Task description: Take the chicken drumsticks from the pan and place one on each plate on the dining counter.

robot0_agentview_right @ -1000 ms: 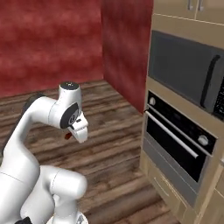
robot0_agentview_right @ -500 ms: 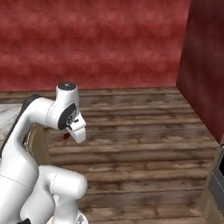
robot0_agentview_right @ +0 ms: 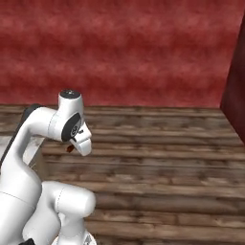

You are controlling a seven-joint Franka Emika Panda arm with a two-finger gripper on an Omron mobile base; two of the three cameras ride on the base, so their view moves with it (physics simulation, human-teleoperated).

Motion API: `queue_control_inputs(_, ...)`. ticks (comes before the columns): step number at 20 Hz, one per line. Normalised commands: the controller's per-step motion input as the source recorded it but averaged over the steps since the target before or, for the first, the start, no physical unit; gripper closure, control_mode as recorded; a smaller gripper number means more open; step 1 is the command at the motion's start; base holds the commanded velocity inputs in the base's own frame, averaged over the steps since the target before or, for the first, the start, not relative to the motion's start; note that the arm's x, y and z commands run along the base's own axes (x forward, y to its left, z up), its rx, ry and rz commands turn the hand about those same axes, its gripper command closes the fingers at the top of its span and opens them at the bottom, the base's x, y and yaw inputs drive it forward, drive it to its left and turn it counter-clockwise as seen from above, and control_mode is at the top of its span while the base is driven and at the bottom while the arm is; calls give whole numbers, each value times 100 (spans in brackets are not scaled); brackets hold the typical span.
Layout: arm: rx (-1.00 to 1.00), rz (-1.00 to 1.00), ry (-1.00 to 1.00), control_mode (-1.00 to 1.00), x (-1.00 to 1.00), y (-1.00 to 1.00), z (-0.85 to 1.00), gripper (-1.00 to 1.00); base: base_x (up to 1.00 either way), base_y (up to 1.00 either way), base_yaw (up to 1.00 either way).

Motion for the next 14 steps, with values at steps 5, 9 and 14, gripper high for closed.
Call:
queue_control_inputs(5, 0, 0, 0, 100, 0, 0, 0, 100, 100, 0, 27)
queue_control_inputs(9, 0, 0, 0, 100, 0, 0, 0, 100, 100, 0, 30)
queue_control_inputs(14, 0, 0, 0, 100, 0, 0, 0, 100, 100, 0, 32)
